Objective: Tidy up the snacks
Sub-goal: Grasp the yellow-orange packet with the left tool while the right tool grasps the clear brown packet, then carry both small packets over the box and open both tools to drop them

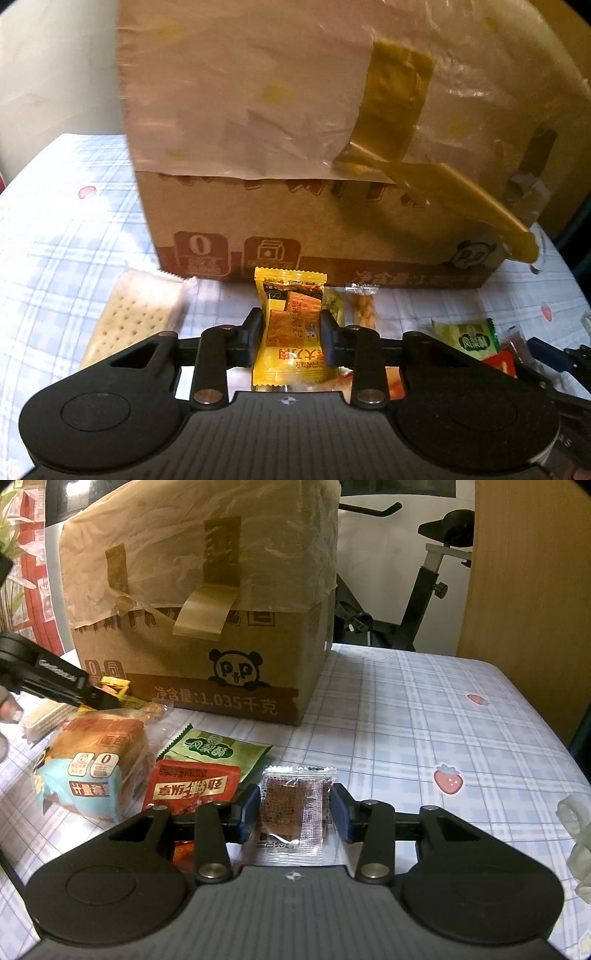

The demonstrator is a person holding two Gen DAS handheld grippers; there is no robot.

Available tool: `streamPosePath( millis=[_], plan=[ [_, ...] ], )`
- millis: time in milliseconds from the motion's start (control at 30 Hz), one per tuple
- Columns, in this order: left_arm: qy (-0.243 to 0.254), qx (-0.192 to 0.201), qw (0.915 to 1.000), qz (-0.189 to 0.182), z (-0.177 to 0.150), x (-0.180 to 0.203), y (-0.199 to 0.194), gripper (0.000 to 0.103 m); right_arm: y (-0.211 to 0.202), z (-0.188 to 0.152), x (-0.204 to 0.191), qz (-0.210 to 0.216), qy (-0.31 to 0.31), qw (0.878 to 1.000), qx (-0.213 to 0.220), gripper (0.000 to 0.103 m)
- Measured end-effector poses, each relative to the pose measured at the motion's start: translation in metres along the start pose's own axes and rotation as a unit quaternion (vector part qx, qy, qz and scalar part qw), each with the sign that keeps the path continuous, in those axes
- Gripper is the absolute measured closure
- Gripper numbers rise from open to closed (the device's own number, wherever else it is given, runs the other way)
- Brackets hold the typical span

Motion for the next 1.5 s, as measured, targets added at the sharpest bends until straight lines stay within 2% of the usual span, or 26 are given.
streamPosePath(
  millis=[267,433,633,800,967,1067,1233,1333,1500],
  plan=[
    [-0.015,0.043,0.9989,0.015,-0.008,-0.023,-0.046,0.069,-0.001,-0.001,0.0,0.001,-0.001,1.0,0.001,0.059],
    [-0.022,0.061,0.9977,0.021,0.0,-0.037,-0.068,0.069,-0.006,0.001,0.002,-0.003,0.008,1.0,0.006,0.059],
    [0.004,0.099,0.9949,0.017,0.011,-0.029,-0.101,0.069,-0.027,0.012,0.001,-0.003,0.013,0.999,0.03,0.059],
    [0.027,0.145,0.989,-0.008,0.038,-0.008,-0.13,0.069,-0.052,0.053,0.001,0.007,0.015,0.996,0.087,0.059],
    [0.054,0.208,0.9749,-0.059,0.087,0.023,-0.163,0.069,-0.077,0.116,-0.002,0.028,0.003,0.986,0.167,0.059],
    [0.048,0.233,0.9677,-0.084,0.118,0.039,-0.166,0.069,-0.083,0.154,-0.006,0.039,-0.018,0.979,0.201,0.059],
    [0.038,0.237,0.9664,-0.092,0.161,0.054,-0.147,0.069,-0.066,0.207,-0.014,0.055,-0.042,0.97,0.233,0.059],
    [0.035,0.224,0.9698,-0.089,0.18,0.059,-0.122,0.069,-0.045,0.227,-0.02,0.059,-0.056,0.97,0.229,0.059],
    [0.051,0.202,0.9757,-0.066,0.194,0.057,-0.093,0.068,-0.013,0.234,-0.028,0.06,-0.051,0.976,0.201,0.058]
  ],
)
Point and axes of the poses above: each gripper's, at about its wrist camera, not at the fingertips, and y roughly the way its jaws point, x to its right, z to its top, the point moved 6 cm from there along y, roughly the way its jaws point, and after that the axes turned 7 degrees about x, right-handed, at the moved point
